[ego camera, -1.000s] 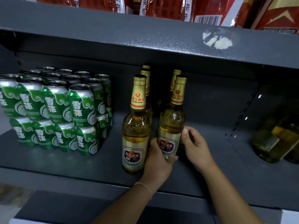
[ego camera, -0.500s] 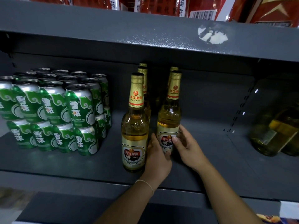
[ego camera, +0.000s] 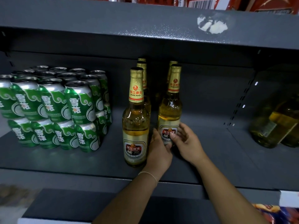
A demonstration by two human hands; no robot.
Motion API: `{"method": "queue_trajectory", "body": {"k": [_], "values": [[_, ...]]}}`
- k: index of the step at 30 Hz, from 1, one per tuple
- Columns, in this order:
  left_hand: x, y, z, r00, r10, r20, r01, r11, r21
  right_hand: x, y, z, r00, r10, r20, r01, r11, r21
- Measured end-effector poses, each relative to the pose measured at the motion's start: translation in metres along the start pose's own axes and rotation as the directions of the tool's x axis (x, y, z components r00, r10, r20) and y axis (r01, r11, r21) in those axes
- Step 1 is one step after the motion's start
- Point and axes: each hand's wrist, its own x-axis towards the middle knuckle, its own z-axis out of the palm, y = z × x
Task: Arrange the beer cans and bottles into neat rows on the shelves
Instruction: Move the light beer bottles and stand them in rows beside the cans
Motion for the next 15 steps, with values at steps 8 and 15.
{"method": "queue_trajectory", "body": {"k": [8,15], "values": [[-0.012,0.010,-0.005,0.999,-0.019,0.038,0.020,1.000,-0.009,-0.004,-0.002,0.000,1.000,-0.009,0.000,0.009,0.999,-0.035],[-0.047,0.036,-0.012,0.984,0.023,0.178,-0.012,0.998,-0.065,-0.015,-0.021,-0.019,0.995,0.081,-0.054,-0.081,0.997,0.008]]}}
